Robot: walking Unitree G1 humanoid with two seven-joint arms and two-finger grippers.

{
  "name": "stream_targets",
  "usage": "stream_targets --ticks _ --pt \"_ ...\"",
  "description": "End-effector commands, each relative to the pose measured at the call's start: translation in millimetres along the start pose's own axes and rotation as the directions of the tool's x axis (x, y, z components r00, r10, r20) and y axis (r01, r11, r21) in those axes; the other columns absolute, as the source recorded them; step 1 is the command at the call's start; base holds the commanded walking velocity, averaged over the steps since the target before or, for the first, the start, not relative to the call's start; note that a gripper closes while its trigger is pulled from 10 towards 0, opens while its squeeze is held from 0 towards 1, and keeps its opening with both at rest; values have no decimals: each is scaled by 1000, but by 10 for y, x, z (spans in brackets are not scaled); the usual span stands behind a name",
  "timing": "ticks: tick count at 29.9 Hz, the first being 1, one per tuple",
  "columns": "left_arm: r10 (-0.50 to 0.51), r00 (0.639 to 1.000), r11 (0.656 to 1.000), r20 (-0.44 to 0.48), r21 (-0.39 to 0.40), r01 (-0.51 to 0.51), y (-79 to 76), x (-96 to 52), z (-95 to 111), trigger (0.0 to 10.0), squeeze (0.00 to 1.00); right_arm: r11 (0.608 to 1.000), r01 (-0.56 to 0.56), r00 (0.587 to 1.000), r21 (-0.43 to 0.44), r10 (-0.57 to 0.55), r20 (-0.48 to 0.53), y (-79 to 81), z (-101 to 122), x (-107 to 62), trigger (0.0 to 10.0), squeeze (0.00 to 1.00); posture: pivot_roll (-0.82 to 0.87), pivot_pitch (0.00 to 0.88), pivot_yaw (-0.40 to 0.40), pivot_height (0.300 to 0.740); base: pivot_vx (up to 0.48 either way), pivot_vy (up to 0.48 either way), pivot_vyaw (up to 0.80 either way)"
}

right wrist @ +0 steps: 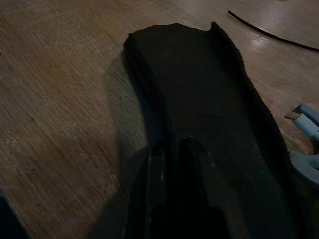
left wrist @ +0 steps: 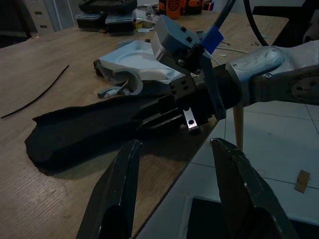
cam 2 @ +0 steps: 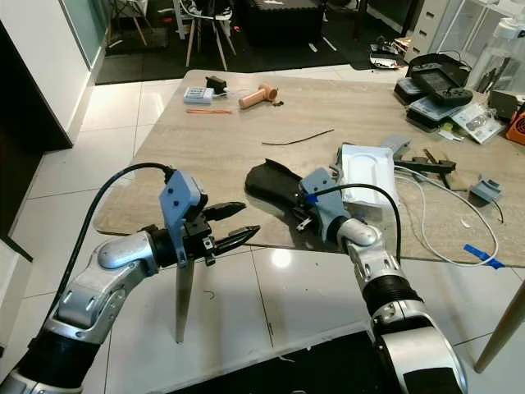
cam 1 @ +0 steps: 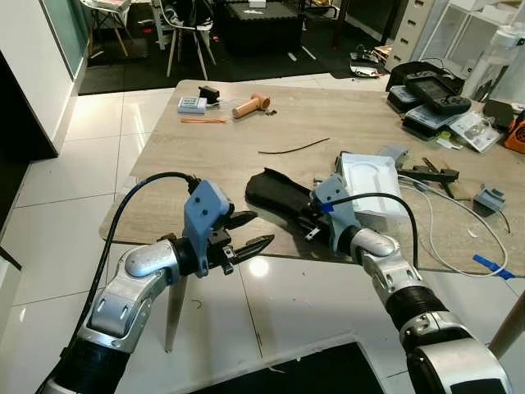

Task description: Picking trash to rubbish bin

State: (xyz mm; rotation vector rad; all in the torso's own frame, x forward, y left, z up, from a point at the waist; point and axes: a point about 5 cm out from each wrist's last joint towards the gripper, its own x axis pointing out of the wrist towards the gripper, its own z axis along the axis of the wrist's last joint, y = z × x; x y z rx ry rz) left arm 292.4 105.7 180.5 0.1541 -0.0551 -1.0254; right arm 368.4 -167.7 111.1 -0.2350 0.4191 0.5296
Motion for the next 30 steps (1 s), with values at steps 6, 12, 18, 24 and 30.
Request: stream_targets --ticks 6,12,18,24,30 --pt "55 998 998 -24 8 -55 2 -25 -75 10000 0 994 4 991 111 11 -132 38 -466 -77 0 0 -55 84 -17 740 0 0 0" --pt "270 963 960 -17 79 -268 215 -65 -83 10000 0 995 47 997 85 -51 49 38 -252 -71 2627 0 -48 69 -18 740 0 0 0" --pt "394 919 917 19 62 -394 342 -110 -54 10000 0 988 140 938 59 -152 312 -37 233 -139 10000 0 -54 56 -6 740 0 0 0" --pt "491 870 866 45 82 -493 452 -150 -17 10000 0 955 296 825 26 -269 497 -157 663 -317 10000 0 -53 58 -8 740 0 0 0" --pt "617 783 781 74 59 -621 558 -227 -1 10000 0 931 365 678 -15 -255 690 -134 990 -555 10000 0 -52 61 -12 740 0 0 0"
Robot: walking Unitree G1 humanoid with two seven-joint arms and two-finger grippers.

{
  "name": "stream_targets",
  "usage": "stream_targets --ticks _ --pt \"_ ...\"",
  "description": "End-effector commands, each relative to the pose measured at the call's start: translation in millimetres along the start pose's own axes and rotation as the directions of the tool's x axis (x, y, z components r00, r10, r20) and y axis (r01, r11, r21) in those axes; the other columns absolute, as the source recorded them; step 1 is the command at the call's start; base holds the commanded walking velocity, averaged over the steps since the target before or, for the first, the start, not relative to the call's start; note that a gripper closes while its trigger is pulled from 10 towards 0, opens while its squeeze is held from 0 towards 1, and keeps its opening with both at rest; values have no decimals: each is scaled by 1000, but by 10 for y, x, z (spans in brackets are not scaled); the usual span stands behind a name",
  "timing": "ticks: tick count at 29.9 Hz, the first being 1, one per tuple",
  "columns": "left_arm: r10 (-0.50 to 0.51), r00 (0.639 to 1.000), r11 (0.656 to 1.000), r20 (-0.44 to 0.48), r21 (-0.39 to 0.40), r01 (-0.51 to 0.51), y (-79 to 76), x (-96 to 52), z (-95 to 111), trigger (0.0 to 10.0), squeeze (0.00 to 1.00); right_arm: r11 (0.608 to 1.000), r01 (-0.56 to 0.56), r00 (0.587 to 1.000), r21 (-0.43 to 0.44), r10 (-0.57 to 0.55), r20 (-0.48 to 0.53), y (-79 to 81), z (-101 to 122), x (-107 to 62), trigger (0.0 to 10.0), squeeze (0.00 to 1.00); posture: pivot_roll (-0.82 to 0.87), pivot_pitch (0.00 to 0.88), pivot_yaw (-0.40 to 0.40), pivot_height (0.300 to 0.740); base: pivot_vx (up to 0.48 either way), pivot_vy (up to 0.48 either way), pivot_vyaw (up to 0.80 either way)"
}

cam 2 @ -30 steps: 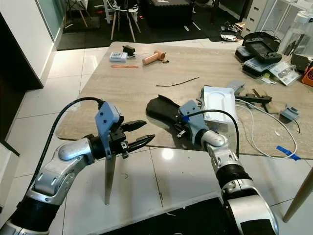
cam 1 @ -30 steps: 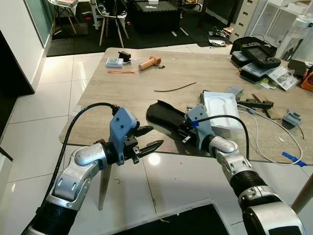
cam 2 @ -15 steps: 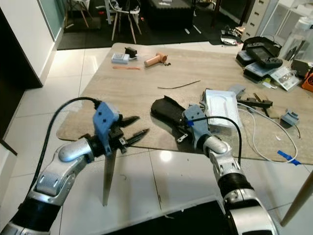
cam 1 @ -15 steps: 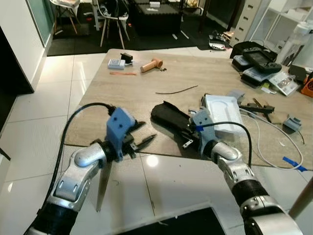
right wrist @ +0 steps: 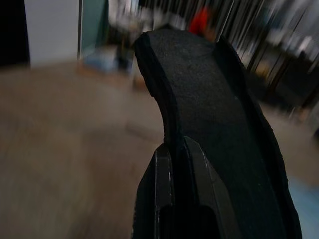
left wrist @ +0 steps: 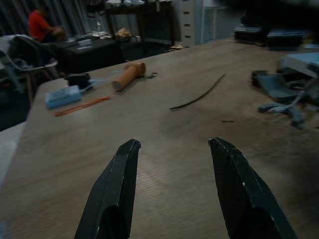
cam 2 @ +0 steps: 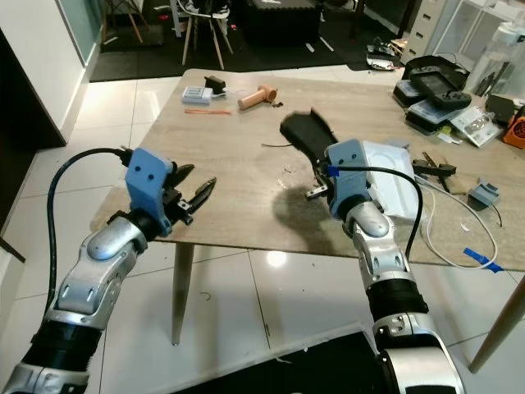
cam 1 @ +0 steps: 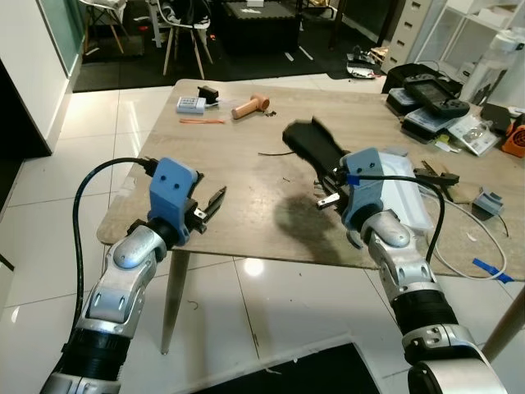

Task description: Picking trash to rubbish bin

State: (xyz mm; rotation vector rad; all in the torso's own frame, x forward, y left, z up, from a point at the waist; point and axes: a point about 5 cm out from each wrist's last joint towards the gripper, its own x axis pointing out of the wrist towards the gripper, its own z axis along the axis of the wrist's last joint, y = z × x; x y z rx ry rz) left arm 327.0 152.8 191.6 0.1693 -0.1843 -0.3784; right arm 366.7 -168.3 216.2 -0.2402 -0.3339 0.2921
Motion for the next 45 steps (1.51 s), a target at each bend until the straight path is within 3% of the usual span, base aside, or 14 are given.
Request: stream_targets --ticks 1,6,9,12,19,26,33,45 --pt "27 1000 1000 -2 -1 -27 9 0 -24 10000 0 1000 28 997 -4 -28 67 -51 107 -8 10000 0 -52 62 -14 740 0 0 0" --pt "61 998 998 -9 -11 -61 33 -22 -41 10000 0 1000 30 995 6 -30 100 -17 171 -9 10000 0 -54 67 -16 740 0 0 0" --pt "208 977 977 -45 -31 -210 163 -67 -109 10000 0 998 58 993 13 -59 104 46 158 -49 10000 0 -55 70 -16 740 0 0 0" --pt "267 962 962 -58 -41 -270 216 -88 -130 10000 0 996 86 990 12 -86 115 72 139 -103 10000 0 -56 70 -14 740 0 0 0" --pt "271 962 962 -42 -25 -272 206 -70 -107 10000 0 992 124 983 21 -126 136 67 159 -136 10000 0 -54 68 -17 740 0 0 0" --pt "313 949 949 -32 -32 -314 201 -53 -80 10000 0 990 143 977 -1 -141 157 54 211 -141 10000 0 -55 63 -20 740 0 0 -800" --pt "299 954 953 -25 -33 -300 170 -9 -63 10000 0 993 115 982 22 -117 149 194 189 -149 10000 0 -51 65 -23 740 0 0 -800" --pt "313 949 949 -26 -40 -314 183 3 -42 10000 0 991 128 982 37 -132 134 219 168 -136 10000 0 -48 66 -27 740 0 0 -800"
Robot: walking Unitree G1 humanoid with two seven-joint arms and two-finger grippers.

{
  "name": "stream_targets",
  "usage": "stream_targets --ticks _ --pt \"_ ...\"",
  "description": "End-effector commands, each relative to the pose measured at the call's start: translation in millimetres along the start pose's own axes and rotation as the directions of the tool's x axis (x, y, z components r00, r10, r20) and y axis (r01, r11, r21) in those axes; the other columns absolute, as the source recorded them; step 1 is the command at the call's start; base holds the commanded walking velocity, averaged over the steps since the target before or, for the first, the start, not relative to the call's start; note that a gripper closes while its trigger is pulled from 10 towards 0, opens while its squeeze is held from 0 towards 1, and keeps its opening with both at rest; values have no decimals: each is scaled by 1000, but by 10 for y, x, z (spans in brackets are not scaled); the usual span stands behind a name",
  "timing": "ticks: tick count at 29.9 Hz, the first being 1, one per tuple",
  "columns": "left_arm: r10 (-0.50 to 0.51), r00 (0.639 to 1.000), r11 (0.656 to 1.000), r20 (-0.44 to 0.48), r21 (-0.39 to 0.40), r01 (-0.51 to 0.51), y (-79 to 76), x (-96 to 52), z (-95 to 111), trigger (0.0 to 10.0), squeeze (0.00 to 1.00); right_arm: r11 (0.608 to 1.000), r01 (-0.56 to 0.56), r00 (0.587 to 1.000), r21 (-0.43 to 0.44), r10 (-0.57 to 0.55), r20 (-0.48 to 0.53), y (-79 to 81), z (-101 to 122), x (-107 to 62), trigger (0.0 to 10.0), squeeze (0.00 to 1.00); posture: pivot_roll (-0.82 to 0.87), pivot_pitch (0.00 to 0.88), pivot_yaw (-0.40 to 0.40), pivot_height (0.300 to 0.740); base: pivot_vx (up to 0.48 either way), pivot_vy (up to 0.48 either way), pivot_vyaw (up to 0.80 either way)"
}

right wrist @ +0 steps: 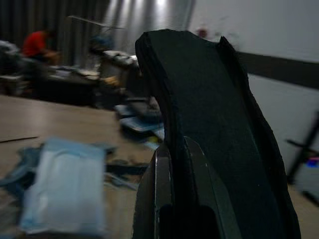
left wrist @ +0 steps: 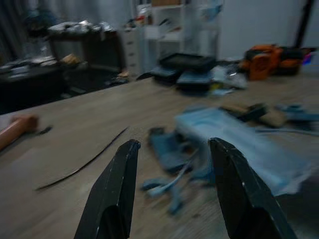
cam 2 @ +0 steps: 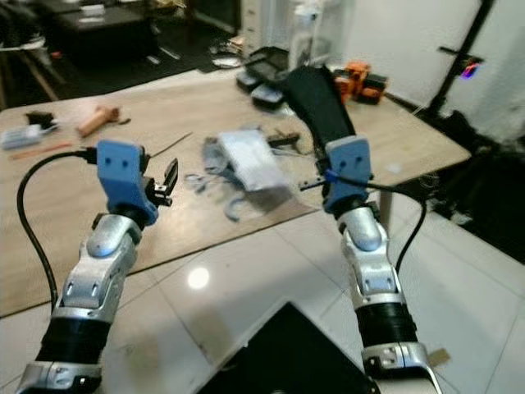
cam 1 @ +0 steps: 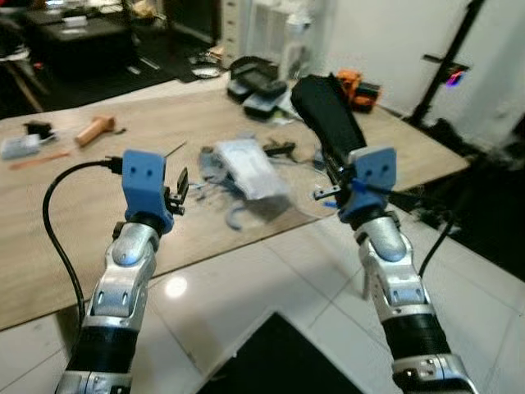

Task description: Picking trash to rubbish bin

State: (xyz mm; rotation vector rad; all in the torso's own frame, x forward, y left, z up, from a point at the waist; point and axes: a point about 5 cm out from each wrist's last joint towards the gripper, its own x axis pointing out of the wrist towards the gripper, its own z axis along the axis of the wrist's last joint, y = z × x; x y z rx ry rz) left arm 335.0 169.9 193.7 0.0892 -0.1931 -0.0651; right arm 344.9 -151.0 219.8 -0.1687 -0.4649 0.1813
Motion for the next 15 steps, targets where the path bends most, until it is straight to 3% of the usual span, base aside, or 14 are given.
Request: stream_targets --ticks 1,15 --pt "-1 1000 1000 -12 8 1 -4 -7 -19 10000 0 1000 -2 1000 -3 2 10 19 21 -5 10000 0 -48 66 -27 740 0 0 -800" --pt "-16 1000 1000 -1 -20 16 -41 23 16 10000 0 999 -7 1000 31 8 -4 119 -5 -21 10000 0 -47 65 -27 740 0 0 -800"
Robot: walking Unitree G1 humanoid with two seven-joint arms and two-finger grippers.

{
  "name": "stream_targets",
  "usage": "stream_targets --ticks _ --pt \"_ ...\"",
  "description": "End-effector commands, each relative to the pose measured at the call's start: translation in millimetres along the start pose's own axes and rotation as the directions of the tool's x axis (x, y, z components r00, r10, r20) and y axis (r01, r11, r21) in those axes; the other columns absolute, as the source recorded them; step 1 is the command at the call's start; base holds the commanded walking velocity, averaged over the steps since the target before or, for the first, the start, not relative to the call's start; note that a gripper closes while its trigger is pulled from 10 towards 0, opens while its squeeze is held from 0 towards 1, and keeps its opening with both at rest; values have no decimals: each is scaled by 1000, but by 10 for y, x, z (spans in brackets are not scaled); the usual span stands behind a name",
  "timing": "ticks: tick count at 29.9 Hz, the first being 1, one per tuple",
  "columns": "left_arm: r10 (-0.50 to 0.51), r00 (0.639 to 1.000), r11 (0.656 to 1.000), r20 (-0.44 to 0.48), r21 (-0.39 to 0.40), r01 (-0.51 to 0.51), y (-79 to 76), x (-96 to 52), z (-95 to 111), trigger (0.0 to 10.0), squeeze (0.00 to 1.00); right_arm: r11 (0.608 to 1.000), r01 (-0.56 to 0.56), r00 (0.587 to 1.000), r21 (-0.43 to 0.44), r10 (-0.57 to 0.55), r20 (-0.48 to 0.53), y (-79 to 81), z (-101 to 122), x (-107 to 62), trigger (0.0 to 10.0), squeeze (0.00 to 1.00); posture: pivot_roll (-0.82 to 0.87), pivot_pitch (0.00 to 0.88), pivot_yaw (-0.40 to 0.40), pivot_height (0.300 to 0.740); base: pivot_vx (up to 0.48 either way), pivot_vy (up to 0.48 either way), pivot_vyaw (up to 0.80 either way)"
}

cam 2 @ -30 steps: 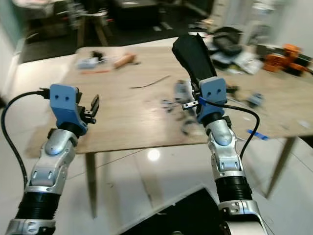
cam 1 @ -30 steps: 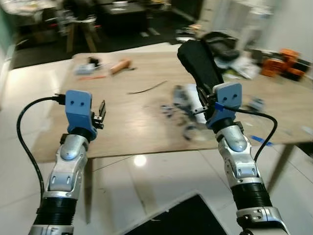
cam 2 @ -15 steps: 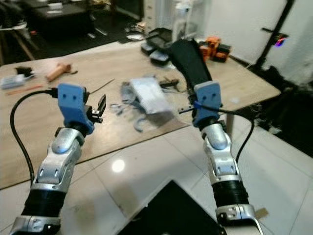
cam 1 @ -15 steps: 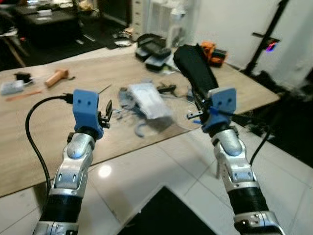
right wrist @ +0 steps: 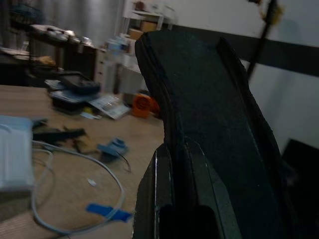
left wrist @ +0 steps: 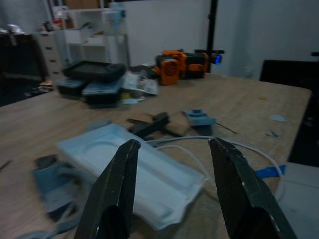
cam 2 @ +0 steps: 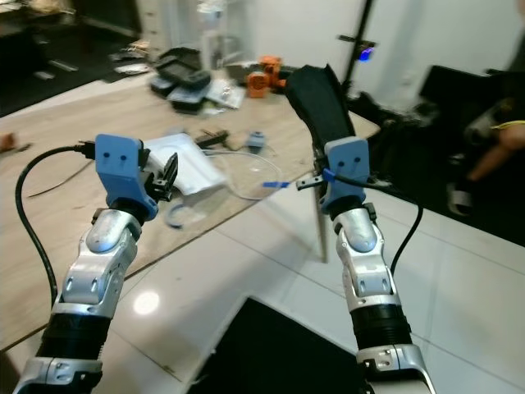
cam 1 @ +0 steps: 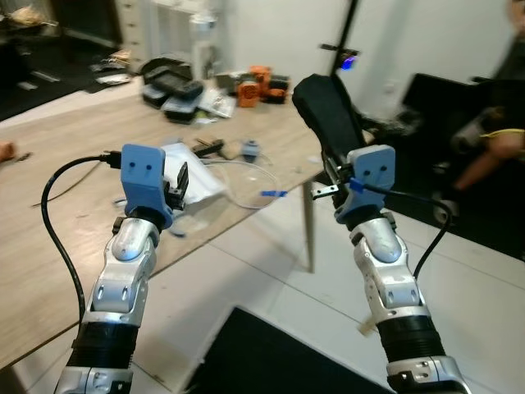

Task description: Picking trash to rubbish bin

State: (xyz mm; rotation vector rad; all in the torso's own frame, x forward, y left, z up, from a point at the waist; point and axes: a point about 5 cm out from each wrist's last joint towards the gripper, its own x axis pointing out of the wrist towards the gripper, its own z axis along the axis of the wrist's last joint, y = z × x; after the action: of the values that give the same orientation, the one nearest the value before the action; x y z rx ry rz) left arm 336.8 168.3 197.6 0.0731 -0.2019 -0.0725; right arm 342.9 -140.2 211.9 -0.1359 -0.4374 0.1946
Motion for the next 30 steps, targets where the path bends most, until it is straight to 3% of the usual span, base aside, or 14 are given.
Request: stream_targets --ticks 1,18,30 --pt "-18 1000 1000 -16 9 18 -35 -10 -32 10000 0 1000 -1 1000 -5 1 14 5 32 3 10000 0 -47 64 -27 740 0 0 -800" --pt "-9 1000 1000 -29 5 9 -24 -46 -78 10000 0 1000 -14 999 10 14 -35 42 -71 -44 10000 0 -49 71 -34 740 0 0 -800" --pt "5 996 1000 -87 20 -3 37 -151 -248 10000 0 997 2 976 80 16 -219 69 -519 -323 10000 0 -35 61 -44 740 0 0 -800"
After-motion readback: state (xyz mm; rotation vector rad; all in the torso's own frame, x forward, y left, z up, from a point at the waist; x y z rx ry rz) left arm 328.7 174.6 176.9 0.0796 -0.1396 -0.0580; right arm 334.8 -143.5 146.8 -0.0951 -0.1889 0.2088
